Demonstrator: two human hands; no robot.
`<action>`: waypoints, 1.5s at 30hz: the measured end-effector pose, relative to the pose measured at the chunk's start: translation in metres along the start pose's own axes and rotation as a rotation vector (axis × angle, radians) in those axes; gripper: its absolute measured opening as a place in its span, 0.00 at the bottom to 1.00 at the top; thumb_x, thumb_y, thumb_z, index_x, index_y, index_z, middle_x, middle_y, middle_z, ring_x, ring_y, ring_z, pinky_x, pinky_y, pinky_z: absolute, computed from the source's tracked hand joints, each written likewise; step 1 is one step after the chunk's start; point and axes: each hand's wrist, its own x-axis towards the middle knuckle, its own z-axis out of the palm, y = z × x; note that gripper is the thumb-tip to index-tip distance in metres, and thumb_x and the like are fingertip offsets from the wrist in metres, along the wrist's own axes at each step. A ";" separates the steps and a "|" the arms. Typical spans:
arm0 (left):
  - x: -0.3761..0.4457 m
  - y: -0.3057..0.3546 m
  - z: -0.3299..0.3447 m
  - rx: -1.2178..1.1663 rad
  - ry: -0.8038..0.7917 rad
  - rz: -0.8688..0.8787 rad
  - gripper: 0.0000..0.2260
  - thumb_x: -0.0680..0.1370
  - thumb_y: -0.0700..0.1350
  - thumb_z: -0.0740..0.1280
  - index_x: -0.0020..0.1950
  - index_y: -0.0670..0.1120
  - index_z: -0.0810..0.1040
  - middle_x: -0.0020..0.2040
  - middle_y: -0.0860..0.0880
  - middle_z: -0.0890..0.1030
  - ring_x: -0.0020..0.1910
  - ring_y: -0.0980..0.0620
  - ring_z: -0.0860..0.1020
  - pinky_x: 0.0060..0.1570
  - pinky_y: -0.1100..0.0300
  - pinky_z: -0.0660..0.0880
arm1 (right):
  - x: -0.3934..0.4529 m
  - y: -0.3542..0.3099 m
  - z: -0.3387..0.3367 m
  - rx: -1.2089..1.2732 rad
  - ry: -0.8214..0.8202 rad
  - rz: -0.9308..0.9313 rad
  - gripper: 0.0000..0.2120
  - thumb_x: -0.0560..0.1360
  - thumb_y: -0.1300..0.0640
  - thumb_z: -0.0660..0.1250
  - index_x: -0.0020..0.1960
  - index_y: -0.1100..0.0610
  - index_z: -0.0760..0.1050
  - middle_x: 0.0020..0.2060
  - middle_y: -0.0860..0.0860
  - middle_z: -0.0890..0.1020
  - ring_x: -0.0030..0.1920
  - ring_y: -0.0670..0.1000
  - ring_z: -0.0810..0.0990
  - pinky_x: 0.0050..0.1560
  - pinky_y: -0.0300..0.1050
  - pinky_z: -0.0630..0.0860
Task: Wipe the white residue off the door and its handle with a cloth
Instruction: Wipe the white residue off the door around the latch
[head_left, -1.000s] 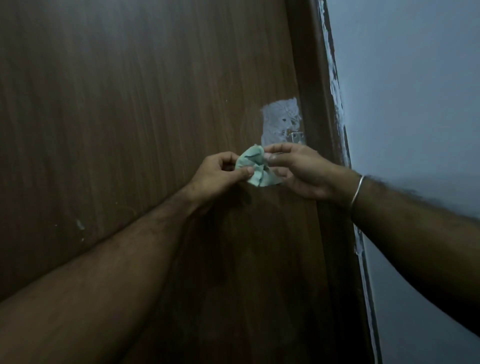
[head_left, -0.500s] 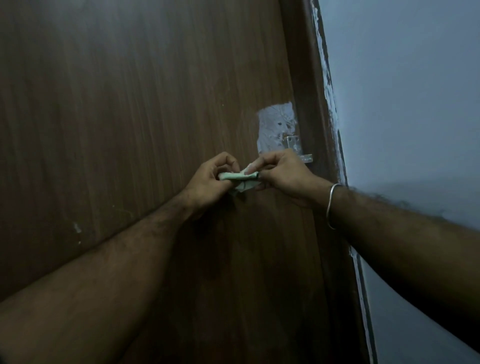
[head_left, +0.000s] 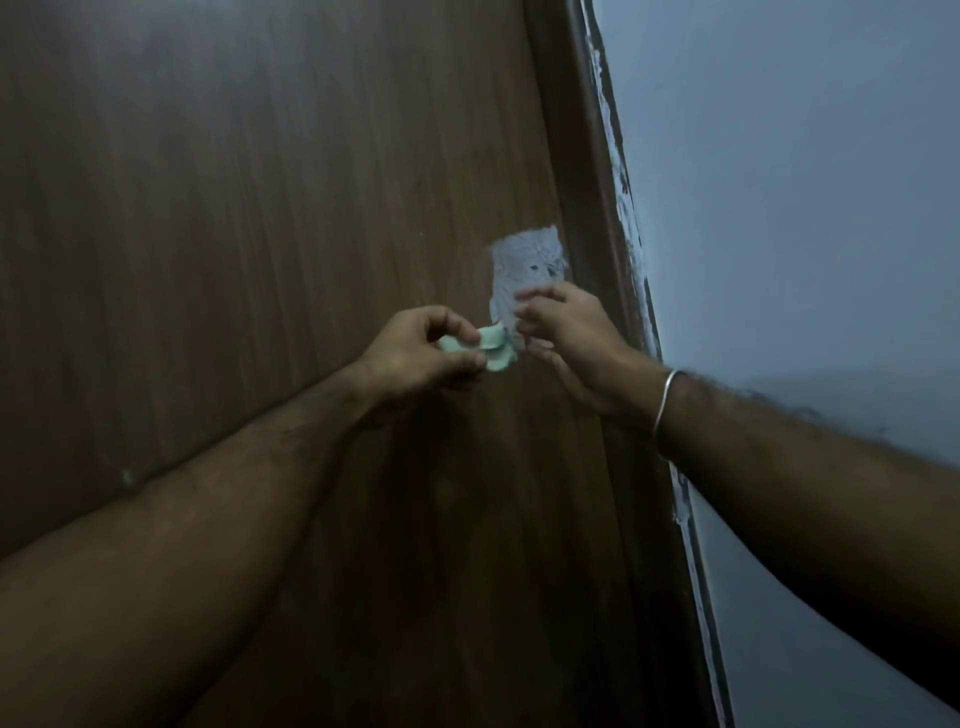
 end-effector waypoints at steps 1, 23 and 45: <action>0.003 0.004 0.000 0.031 -0.025 0.037 0.11 0.73 0.34 0.73 0.53 0.39 0.77 0.50 0.39 0.83 0.41 0.49 0.85 0.38 0.59 0.81 | 0.001 -0.003 -0.005 0.044 -0.109 0.049 0.14 0.76 0.59 0.69 0.61 0.56 0.75 0.56 0.54 0.79 0.57 0.54 0.80 0.56 0.49 0.79; 0.090 -0.028 -0.028 1.466 0.073 0.648 0.27 0.81 0.51 0.57 0.79 0.47 0.57 0.80 0.47 0.56 0.79 0.50 0.51 0.76 0.53 0.43 | 0.150 -0.009 -0.024 -0.968 0.617 -0.381 0.04 0.72 0.64 0.70 0.45 0.59 0.82 0.42 0.55 0.84 0.41 0.52 0.81 0.44 0.44 0.80; 0.094 -0.033 -0.026 1.535 0.086 0.652 0.34 0.73 0.54 0.51 0.79 0.46 0.56 0.80 0.45 0.56 0.79 0.48 0.50 0.73 0.54 0.41 | 0.139 -0.007 0.022 -0.911 0.481 -0.650 0.07 0.72 0.63 0.69 0.47 0.56 0.84 0.49 0.52 0.84 0.51 0.50 0.82 0.54 0.43 0.78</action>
